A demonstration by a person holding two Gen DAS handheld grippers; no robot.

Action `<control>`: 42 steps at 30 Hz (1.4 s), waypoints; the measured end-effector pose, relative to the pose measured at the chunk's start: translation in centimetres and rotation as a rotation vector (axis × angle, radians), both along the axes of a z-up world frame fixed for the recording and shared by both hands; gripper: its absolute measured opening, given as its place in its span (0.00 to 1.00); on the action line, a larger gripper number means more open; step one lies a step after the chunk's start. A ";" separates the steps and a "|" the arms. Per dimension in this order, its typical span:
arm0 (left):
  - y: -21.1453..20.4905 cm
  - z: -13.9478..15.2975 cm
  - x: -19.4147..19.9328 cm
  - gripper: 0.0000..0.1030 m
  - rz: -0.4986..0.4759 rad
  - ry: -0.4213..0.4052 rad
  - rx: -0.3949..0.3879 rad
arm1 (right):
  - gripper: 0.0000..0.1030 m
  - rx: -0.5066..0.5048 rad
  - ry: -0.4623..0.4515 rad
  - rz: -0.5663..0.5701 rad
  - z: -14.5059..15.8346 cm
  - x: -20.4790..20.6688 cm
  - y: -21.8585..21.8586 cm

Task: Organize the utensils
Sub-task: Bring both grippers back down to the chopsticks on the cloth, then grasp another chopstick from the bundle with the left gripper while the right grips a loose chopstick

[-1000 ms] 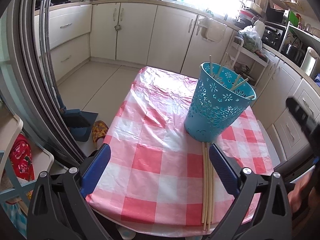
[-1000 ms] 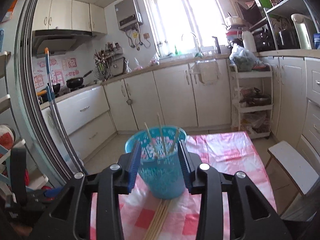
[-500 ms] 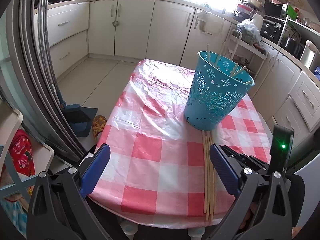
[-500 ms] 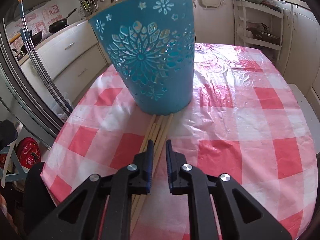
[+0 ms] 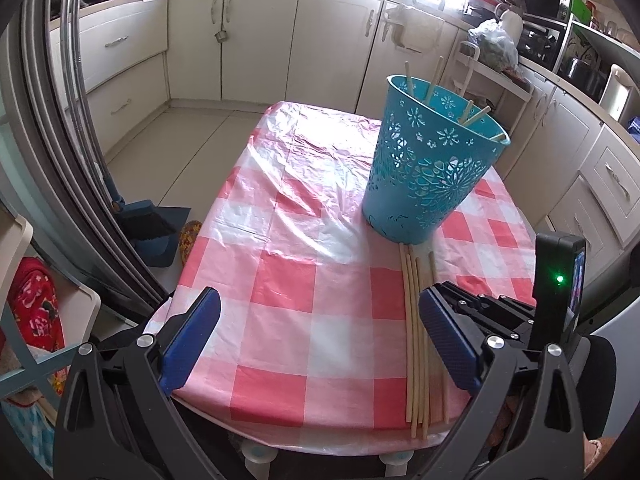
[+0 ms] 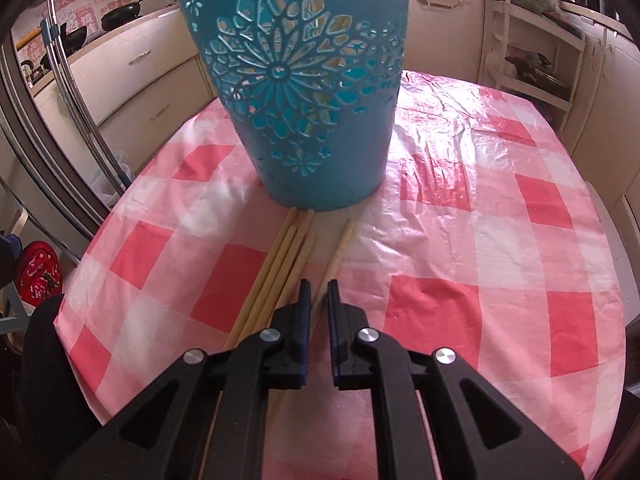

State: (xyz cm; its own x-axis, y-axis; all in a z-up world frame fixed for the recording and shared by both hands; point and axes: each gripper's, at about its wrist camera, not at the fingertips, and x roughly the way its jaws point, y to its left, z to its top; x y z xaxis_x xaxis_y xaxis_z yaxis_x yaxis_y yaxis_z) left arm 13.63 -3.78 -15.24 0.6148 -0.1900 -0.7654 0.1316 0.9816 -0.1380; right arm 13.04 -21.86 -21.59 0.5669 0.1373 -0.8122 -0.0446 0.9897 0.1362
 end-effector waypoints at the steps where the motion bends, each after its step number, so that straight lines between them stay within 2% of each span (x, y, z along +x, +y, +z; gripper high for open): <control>1: -0.4 -0.3 0.1 0.93 -0.010 0.007 0.005 | 0.08 -0.003 0.006 0.007 0.0 -0.3 -0.4; 7: -3.8 -3.6 2.1 0.93 -0.081 0.082 0.086 | 0.09 0.023 0.025 0.000 0.3 -2.2 -2.7; 13: -6.4 -6.1 4.4 0.93 -0.100 0.141 0.118 | 0.12 0.098 0.012 -0.036 0.1 -2.7 -3.8; 22: -8.7 -7.7 6.8 0.93 -0.098 0.152 0.207 | 0.12 0.154 -0.004 -0.040 0.0 -2.8 -4.8; 32: -8.4 -8.2 7.9 0.93 -0.078 0.171 0.204 | 0.12 0.169 -0.010 -0.047 0.0 -2.5 -5.2; 42: -8.6 -8.7 7.8 0.93 -0.075 0.168 0.234 | 0.13 0.123 0.000 -0.052 0.2 -1.9 -5.0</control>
